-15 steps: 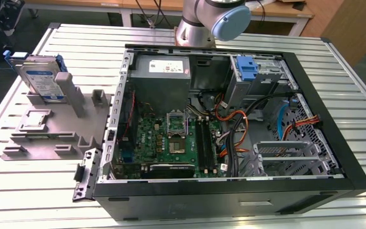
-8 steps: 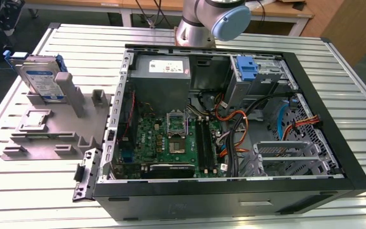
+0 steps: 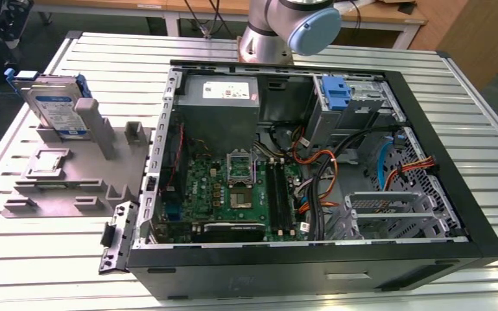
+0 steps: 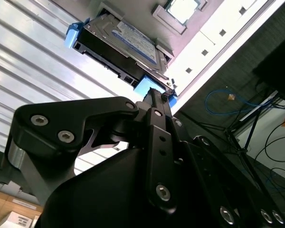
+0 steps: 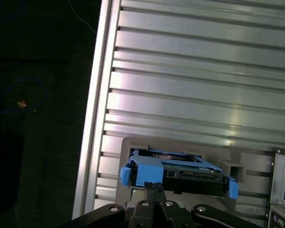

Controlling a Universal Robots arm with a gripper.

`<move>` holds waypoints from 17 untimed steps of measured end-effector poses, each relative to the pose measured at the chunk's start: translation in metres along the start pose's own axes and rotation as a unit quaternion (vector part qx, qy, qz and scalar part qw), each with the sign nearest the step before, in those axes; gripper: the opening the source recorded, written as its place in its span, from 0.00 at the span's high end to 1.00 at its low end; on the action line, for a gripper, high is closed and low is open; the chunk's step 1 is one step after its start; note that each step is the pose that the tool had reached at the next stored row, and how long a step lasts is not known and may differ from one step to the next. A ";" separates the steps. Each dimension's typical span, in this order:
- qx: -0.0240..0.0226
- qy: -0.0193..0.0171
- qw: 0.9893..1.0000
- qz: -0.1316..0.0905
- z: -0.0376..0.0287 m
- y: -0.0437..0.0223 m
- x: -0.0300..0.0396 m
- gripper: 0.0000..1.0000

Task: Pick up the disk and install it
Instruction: 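Pick up the disk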

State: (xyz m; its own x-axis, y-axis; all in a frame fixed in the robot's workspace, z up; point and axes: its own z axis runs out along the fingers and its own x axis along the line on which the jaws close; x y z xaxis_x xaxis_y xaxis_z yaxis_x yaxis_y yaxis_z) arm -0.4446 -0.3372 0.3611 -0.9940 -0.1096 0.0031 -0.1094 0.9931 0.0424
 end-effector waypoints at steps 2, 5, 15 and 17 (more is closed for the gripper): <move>0.000 0.000 1.000 -0.003 0.0000 0.0000 0.0000 0.90; 0.000 0.000 1.000 -0.008 0.0000 0.0000 0.0000 0.90; 0.000 0.001 1.000 -0.023 0.0000 0.0000 0.0000 0.90; 0.000 0.001 1.000 -0.026 0.0000 0.0000 0.0000 0.90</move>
State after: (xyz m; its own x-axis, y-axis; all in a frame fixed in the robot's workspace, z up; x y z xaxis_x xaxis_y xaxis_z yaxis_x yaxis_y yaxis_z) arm -0.4446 -0.3372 0.3611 -0.9869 -0.1611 0.0031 -0.1609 0.9861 0.0424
